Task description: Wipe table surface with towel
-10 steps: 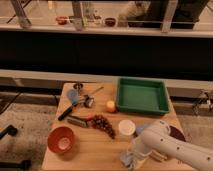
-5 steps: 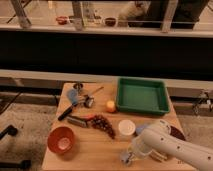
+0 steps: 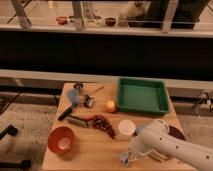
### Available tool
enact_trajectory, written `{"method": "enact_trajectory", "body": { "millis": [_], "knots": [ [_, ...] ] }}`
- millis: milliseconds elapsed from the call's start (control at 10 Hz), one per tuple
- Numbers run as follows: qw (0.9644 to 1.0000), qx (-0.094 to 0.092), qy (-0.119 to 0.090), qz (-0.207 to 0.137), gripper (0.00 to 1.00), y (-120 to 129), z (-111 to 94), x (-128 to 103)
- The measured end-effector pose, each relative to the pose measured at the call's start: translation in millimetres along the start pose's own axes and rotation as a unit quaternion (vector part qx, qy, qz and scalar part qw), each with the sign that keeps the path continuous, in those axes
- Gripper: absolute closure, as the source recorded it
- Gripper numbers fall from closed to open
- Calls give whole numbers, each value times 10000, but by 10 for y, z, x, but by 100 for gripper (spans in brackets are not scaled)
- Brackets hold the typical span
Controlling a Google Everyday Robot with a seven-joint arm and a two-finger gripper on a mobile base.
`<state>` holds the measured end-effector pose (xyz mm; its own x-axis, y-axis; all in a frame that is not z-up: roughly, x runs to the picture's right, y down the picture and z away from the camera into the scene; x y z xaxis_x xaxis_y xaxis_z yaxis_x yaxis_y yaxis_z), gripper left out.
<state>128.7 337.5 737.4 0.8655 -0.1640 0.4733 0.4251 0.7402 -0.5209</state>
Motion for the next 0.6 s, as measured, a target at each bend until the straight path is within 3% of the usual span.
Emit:
{"method": "enact_trajectory", "body": {
  "millis": [600],
  "knots": [
    [9998, 100, 54, -133, 100, -114, -35, -192]
  ]
}}
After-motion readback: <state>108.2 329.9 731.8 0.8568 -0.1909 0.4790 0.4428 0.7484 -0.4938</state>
